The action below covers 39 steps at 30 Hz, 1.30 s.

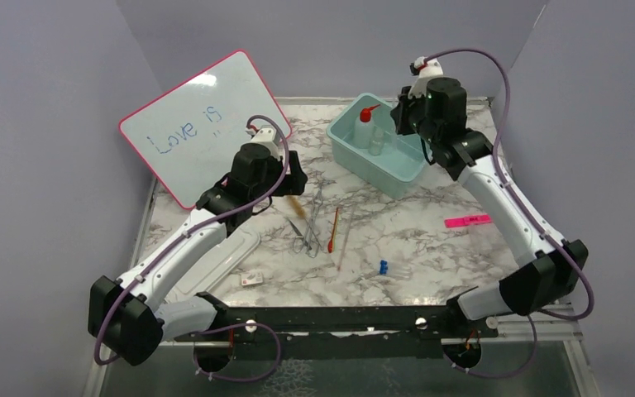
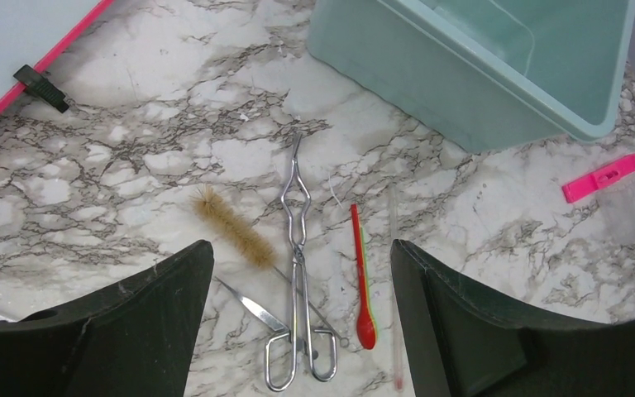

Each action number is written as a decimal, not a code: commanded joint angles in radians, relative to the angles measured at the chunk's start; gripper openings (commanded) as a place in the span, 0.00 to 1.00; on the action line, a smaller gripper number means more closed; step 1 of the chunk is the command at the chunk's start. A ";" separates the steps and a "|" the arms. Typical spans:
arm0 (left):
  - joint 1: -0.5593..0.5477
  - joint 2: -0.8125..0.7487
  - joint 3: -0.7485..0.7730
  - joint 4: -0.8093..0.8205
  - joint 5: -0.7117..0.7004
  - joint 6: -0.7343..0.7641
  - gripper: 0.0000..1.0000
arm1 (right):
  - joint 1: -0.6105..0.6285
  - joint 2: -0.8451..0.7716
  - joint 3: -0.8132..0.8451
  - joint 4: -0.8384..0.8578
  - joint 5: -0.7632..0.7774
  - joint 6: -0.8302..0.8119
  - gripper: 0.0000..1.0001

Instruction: Organize the chemistry lab equipment

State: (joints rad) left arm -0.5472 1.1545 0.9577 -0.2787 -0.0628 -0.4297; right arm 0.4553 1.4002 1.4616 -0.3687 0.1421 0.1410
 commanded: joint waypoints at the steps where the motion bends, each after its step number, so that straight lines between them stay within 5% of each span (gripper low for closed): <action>1: 0.001 0.035 0.057 0.027 0.015 -0.004 0.81 | -0.113 0.120 0.045 0.095 -0.310 -0.219 0.01; 15: 0.003 0.152 0.163 0.045 -0.053 0.058 0.81 | -0.181 0.515 0.303 -0.186 -0.705 -0.555 0.01; 30: 0.006 0.251 0.202 0.022 -0.018 0.048 0.81 | -0.179 0.608 0.289 -0.287 -0.640 -0.656 0.02; 39: 0.007 0.315 0.211 0.038 0.037 0.076 0.81 | -0.180 0.594 0.351 -0.306 -0.596 -0.600 0.31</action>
State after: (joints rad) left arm -0.5446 1.4345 1.1336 -0.2703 -0.0746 -0.3729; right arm 0.2756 2.0357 1.7836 -0.6659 -0.4870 -0.4877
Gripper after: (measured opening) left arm 0.812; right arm 0.264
